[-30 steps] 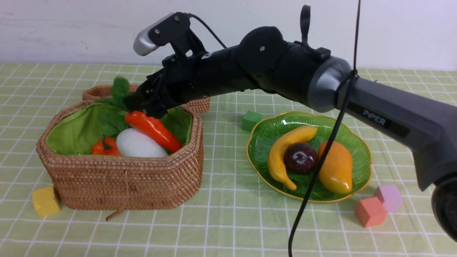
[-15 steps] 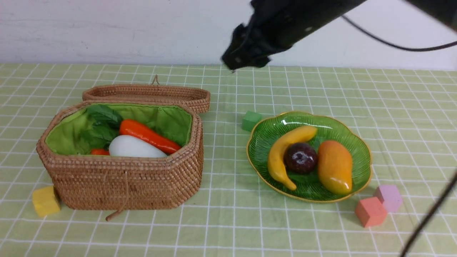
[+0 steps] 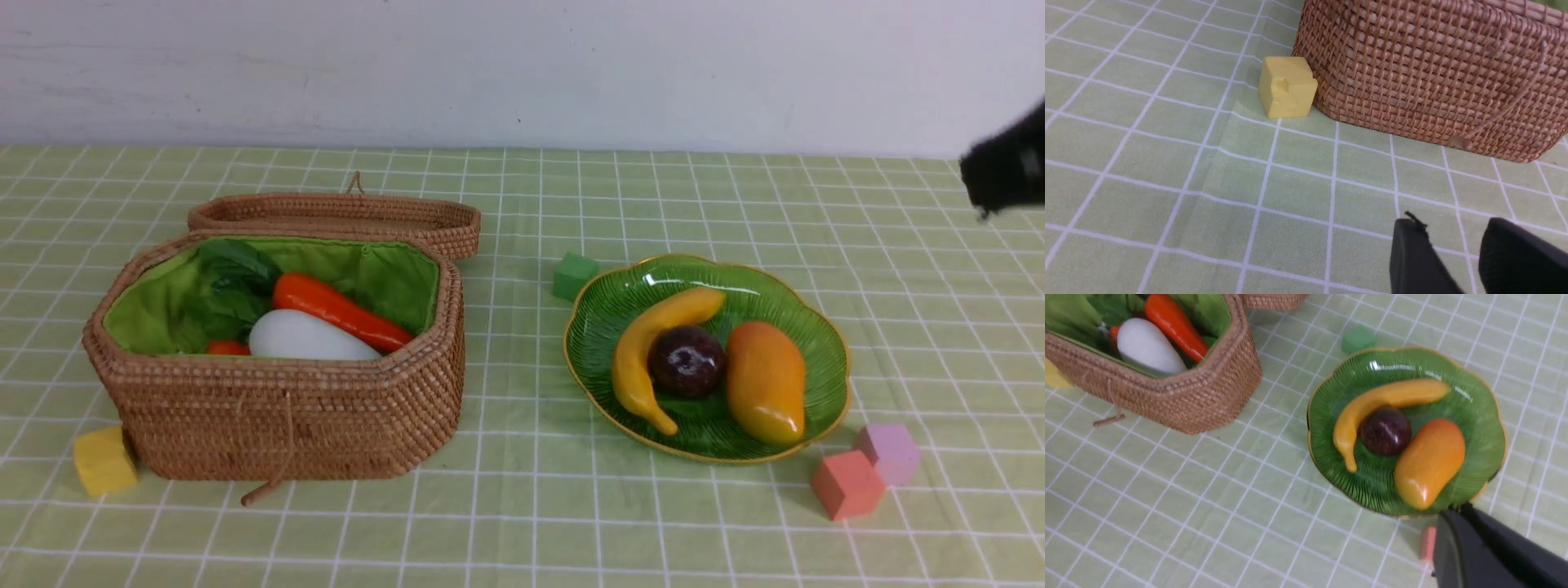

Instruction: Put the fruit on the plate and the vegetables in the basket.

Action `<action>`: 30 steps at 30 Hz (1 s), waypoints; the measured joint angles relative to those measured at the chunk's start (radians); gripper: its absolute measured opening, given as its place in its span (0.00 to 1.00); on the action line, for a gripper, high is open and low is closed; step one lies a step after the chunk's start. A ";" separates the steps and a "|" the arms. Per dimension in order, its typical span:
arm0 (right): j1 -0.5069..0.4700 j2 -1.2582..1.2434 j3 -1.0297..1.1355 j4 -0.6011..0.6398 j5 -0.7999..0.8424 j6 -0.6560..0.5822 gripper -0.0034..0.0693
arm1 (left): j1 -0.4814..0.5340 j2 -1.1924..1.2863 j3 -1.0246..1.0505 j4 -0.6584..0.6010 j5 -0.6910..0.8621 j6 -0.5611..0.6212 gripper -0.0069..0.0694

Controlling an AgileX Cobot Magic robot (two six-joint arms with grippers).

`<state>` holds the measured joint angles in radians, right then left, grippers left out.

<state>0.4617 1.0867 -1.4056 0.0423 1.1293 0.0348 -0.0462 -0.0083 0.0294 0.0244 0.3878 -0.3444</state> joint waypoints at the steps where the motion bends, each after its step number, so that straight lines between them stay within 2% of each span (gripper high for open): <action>1: 0.000 -0.058 0.095 0.008 -0.023 0.021 0.02 | 0.000 0.000 0.000 0.000 0.000 0.000 0.40; 4: 0.000 -0.180 0.285 0.036 -0.069 0.047 0.03 | 0.000 0.000 0.000 0.000 0.000 0.000 0.40; 12: 0.000 -0.346 0.540 0.075 -0.053 0.070 0.03 | 0.000 0.000 0.000 0.000 0.000 0.000 0.40; 21: -0.007 -0.401 0.612 0.056 0.038 0.069 0.04 | 0.000 0.000 0.000 0.000 0.000 0.000 0.40; 25: -0.123 -0.486 0.647 0.019 -0.040 0.075 0.04 | 0.000 0.000 0.000 0.000 0.000 0.000 0.40; 26: -0.204 -0.549 0.692 -0.001 -0.110 0.083 0.04 | 0.000 0.000 0.000 0.000 0.000 0.000 0.40; 30: -0.363 -0.703 0.850 -0.026 -0.333 0.088 0.04 | 0.000 0.000 0.000 0.000 0.000 0.000 0.40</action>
<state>0.0983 0.3833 -0.5560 0.0165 0.7966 0.1230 -0.0462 -0.0083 0.0294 0.0244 0.3878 -0.3444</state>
